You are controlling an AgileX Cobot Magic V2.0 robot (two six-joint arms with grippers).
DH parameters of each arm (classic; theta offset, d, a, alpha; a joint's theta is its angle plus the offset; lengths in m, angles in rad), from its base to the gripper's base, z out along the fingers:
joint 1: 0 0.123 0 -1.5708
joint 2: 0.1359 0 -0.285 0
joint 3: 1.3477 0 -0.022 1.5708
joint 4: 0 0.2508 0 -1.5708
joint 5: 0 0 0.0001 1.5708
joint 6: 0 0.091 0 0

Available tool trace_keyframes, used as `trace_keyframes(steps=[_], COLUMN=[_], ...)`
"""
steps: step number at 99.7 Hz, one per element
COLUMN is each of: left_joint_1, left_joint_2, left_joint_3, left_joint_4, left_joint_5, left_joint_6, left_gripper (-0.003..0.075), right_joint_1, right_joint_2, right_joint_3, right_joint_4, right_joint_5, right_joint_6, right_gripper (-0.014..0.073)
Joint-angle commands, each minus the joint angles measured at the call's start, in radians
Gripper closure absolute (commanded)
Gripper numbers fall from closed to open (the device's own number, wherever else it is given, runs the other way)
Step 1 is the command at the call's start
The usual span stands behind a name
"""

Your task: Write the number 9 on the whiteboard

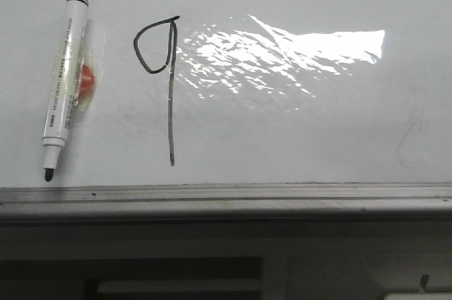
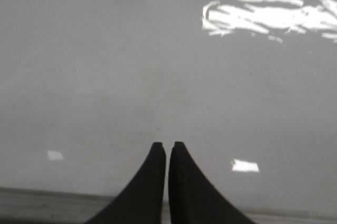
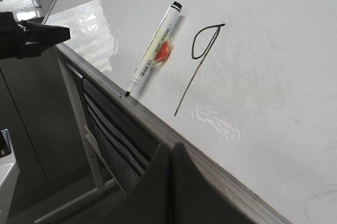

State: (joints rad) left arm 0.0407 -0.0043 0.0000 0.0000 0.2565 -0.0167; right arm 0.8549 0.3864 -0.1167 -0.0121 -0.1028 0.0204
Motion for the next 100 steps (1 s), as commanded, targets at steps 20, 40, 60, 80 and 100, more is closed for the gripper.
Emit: trace_keyframes(steps=[20, 40, 60, 80, 100], left_joint_1=[-0.005, -0.005, -0.005, -0.005, -0.005], left_joint_2=[-0.029, -0.027, -0.027, -0.027, -0.027], left_joint_3=[0.021, 0.019, 0.019, 0.019, 0.019], left_joint_4=[0.000, -0.008, -0.008, -0.008, -0.008], left_joint_5=[0.034, 0.034, 0.034, 0.034, 0.034], left_joint_6=[0.003, 0.003, 0.003, 0.003, 0.003], left_gripper=[0.0741, 0.0741, 0.0741, 0.0741, 0.0741], right_joint_1=[-0.001, -0.001, -0.001, -0.001, -0.005], right_joint_2=[0.005, 0.005, 0.005, 0.005, 0.005], right_joint_3=[-0.027, -0.027, -0.027, -0.027, -0.027], right_joint_4=[-0.012, -0.012, -0.012, -0.012, -0.036], right_joint_5=[-0.082, -0.082, -0.082, -0.082, -0.082], right_joint_6=[-0.003, -0.003, -0.003, -0.003, -0.074], right_gripper=[0.0656, 0.0656, 0.0656, 0.0656, 0.0656])
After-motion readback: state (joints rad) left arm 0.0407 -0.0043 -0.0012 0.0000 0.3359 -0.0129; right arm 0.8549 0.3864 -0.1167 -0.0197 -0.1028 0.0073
